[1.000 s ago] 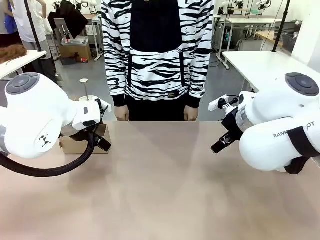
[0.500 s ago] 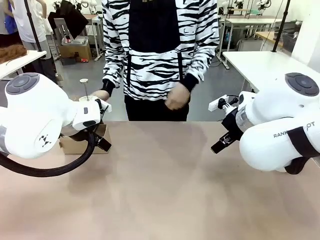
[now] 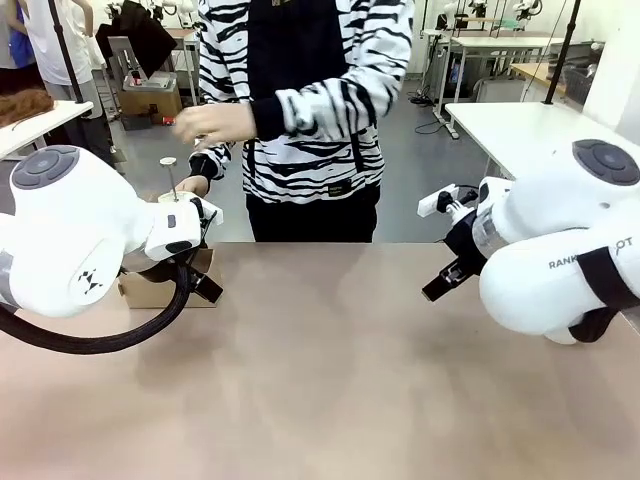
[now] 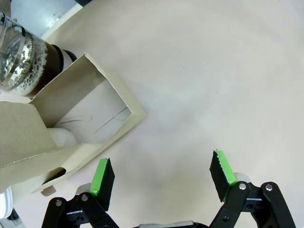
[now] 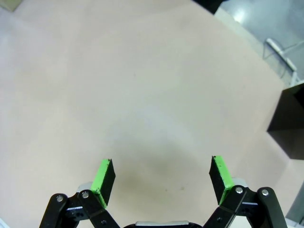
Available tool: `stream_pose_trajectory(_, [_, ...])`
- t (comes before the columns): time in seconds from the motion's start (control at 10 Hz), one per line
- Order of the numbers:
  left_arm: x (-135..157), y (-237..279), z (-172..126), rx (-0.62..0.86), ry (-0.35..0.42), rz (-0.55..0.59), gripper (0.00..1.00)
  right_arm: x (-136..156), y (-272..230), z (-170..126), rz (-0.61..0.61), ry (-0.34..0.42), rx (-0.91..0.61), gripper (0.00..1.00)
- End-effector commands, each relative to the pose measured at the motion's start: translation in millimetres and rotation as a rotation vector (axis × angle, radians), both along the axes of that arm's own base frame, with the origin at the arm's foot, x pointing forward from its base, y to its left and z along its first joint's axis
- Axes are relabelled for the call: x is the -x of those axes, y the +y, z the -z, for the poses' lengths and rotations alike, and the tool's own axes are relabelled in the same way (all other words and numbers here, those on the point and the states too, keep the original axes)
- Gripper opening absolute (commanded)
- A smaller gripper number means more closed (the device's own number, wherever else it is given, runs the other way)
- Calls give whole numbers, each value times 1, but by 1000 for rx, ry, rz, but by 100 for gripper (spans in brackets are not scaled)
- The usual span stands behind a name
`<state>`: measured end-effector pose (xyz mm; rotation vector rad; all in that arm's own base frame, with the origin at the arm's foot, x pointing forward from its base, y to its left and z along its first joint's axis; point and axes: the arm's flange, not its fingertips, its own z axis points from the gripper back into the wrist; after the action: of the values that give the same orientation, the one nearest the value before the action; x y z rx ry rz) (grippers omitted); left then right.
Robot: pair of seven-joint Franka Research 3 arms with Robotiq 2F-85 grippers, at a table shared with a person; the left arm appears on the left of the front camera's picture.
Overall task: Pour a drink into a cup and package it in a carrier.
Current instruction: Pick up the 600 ml Paper Cup and place it in the middle top area of the table.
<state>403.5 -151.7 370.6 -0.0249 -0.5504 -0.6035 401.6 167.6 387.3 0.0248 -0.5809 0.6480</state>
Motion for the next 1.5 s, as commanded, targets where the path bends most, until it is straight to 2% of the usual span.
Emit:
stream_pose_trajectory(0.0, [0, 0, 0, 0, 0, 0, 100, -13, -4, -46, -23, 26, -58, 100])
stream_pose_trajectory(0.2, [0, 0, 0, 0, 0, 0, 100, -33, -23, -92, -124, 76, -125, 100])
stream_pose_trajectory(0.4, [0, 0, 0, 0, 0, 0, 100, -53, -79, -130, -337, 136, -178, 100])
stream_pose_trajectory(0.6, [0, 0, 0, 0, 0, 0, 100, -69, -150, -149, -536, 154, -263, 100])
stream_pose_trajectory(0.7, [0, 0, 0, 0, 0, 0, 100, -75, -181, -146, -652, 156, -313, 100])
stream_pose_trajectory(0.8, [0, 0, 0, 0, 0, 0, 100, -80, -211, -138, -713, 144, -359, 100])
stream_pose_trajectory(0.9, [0, 0, 0, 0, 0, 0, 100, -83, -235, -125, -778, 99, -417, 100])
stream_pose_trajectory(1.0, [0, 0, 0, 0, 0, 0, 100, -88, -258, -109, -789, 56, -502, 100])
stream_pose_trajectory(1.2, [0, 0, 0, 0, 0, 0, 100, -92, -271, -80, -789, -31, -532, 100])
stream_pose_trajectory(1.3, [0, 0, 0, 0, 0, 0, 100, -93, -268, -73, -741, -59, -535, 100])
stream_pose_trajectory(1.4, [0, 0, 0, 0, 0, 0, 100, -76, -276, -79, -771, 0, -516, 100])
